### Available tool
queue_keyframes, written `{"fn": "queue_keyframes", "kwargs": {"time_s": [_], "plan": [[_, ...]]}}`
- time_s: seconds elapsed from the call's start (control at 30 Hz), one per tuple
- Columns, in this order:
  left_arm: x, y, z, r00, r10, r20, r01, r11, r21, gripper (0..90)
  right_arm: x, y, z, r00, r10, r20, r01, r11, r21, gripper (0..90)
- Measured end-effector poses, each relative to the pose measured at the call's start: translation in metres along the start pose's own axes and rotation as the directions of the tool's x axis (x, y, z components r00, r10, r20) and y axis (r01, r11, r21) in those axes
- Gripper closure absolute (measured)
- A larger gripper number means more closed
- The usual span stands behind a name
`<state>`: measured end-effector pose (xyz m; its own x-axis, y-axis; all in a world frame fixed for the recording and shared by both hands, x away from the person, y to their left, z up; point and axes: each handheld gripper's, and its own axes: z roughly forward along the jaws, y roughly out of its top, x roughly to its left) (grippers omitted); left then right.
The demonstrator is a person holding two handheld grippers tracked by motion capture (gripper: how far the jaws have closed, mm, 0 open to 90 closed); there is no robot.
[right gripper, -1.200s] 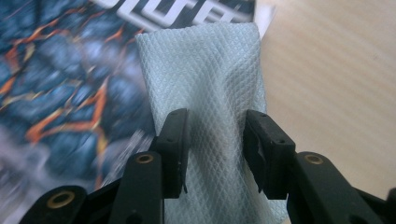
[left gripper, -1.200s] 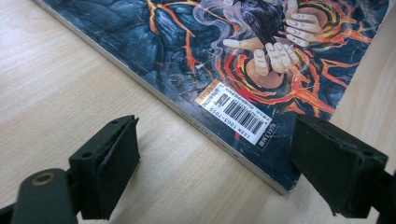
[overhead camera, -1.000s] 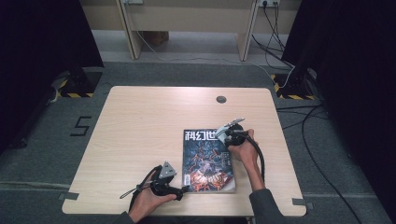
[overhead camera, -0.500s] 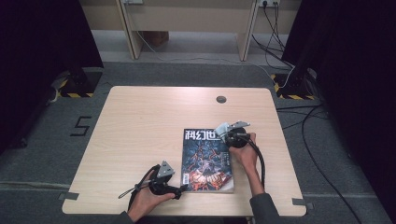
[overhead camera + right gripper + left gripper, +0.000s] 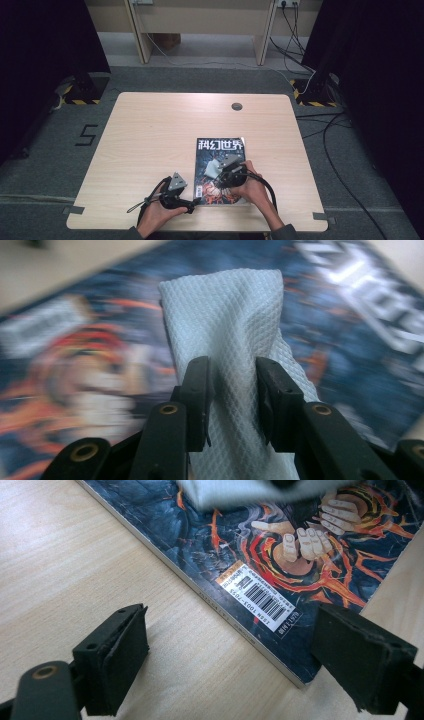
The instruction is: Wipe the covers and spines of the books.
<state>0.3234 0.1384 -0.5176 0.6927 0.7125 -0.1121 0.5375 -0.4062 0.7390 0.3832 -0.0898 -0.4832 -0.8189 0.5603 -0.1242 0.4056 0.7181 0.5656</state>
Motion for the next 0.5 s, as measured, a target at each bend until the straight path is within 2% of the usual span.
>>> {"fn": "queue_keyframes", "kwargs": {"time_s": [0.03, 0.07, 0.1, 0.17, 0.3, 0.33, 0.4, 0.47, 0.5], "plan": [[0.000, 0.000, 0.000, 1.0000, -0.002, -0.002, 0.002, 1.0000, -0.001, 14.1, 0.003, 0.002, 0.001, 0.9993, -0.009, -0.036, 0.008, 1.000, -0.007, 67.2], [0.000, 0.000, 0.000, 1.0000, -0.002, -0.002, 0.002, 1.0000, 0.000, 14.1, 0.004, 0.004, 0.003, 0.9988, -0.019, -0.046, 0.018, 1.000, -0.013, 65.8], [0.000, 0.000, 0.000, 1.0000, -0.002, -0.001, 0.002, 1.0000, -0.001, 14.1, 0.006, 0.006, 0.004, 0.9992, -0.004, -0.040, 0.004, 1.000, -0.005, 64.4], [0.000, 0.000, 0.000, 1.0000, -0.002, -0.001, 0.002, 1.0000, -0.001, 14.0, 0.000, 0.011, 0.009, 0.9988, -0.002, -0.049, 0.002, 1.000, -0.014, 62.5], [0.000, 0.000, 0.000, 1.0000, -0.001, -0.001, 0.001, 1.0000, -0.002, 14.1, -0.025, 0.015, 0.021, 0.9935, 0.109, -0.033, -0.110, 0.993, -0.052, 62.1], [0.000, 0.000, 0.000, 1.0000, 0.000, 0.000, 0.000, 1.0000, -0.002, 14.0, -0.032, 0.016, 0.024, 0.9921, 0.125, 0.003, -0.125, 0.990, -0.062, 62.0], [0.000, 0.000, 0.000, 1.0000, 0.000, 0.000, 0.000, 1.0000, -0.002, 14.1, -0.049, 0.016, 0.027, 0.9832, 0.178, 0.037, -0.175, 0.982, -0.071, 61.6], [0.000, -0.001, 0.000, 1.0000, 0.000, 0.000, 0.000, 1.0000, -0.003, 14.1, -0.063, 0.014, 0.029, 0.9661, 0.249, 0.068, -0.243, 0.966, -0.082, 58.8], [0.000, -0.001, 0.000, 1.0000, 0.000, 0.000, 0.000, 1.0000, -0.003, 14.1, -0.068, 0.013, 0.030, 0.9607, 0.269, 0.071, -0.262, 0.961, -0.090, 58.8]]}}
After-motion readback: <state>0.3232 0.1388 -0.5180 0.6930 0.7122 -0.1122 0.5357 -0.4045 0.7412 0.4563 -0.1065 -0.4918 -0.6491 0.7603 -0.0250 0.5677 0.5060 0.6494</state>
